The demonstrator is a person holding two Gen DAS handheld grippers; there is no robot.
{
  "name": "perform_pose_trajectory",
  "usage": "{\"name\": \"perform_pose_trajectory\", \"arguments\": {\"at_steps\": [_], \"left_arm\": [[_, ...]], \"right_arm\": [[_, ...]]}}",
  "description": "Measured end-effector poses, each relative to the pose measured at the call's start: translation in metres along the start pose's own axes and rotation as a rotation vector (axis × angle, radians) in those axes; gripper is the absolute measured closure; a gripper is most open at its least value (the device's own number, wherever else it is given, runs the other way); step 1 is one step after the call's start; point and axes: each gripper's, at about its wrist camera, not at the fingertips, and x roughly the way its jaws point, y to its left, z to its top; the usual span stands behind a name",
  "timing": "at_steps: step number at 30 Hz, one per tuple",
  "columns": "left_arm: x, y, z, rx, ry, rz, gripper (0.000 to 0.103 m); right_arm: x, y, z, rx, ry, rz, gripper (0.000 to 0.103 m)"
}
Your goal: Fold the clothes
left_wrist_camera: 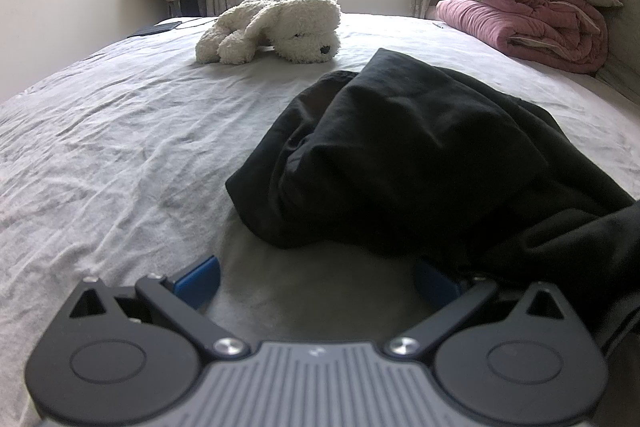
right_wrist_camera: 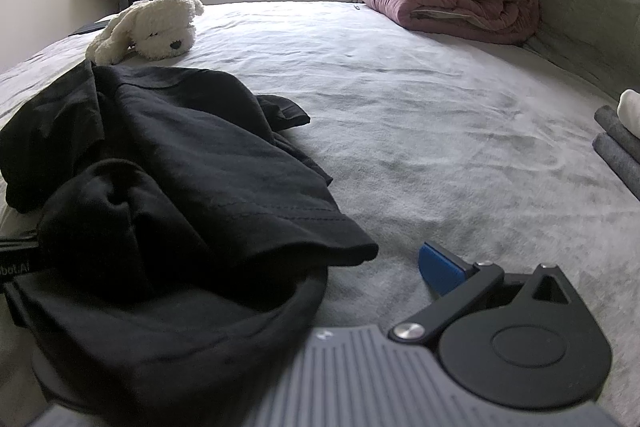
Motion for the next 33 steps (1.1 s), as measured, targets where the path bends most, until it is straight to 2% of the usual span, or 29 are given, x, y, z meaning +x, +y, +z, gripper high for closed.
{"name": "perform_pose_trajectory", "arguments": {"at_steps": [14, 21, 27, 33], "left_arm": [[-0.003, 0.002, 0.002, -0.010, 0.016, -0.007, 0.000], [-0.007, 0.005, 0.008, -0.002, 0.063, -0.026, 0.000], [-0.013, 0.010, 0.014, -0.001, 0.111, -0.039, 0.000], [-0.021, 0.019, 0.023, 0.007, 0.124, -0.069, 0.000]], "right_arm": [[-0.002, 0.001, 0.004, -0.002, 0.022, 0.002, 0.000], [-0.003, 0.001, 0.008, 0.001, 0.052, 0.006, 0.000], [-0.009, 0.000, 0.016, 0.000, 0.097, 0.045, 0.000], [-0.020, -0.003, 0.026, -0.021, 0.076, 0.075, 0.000]]}}
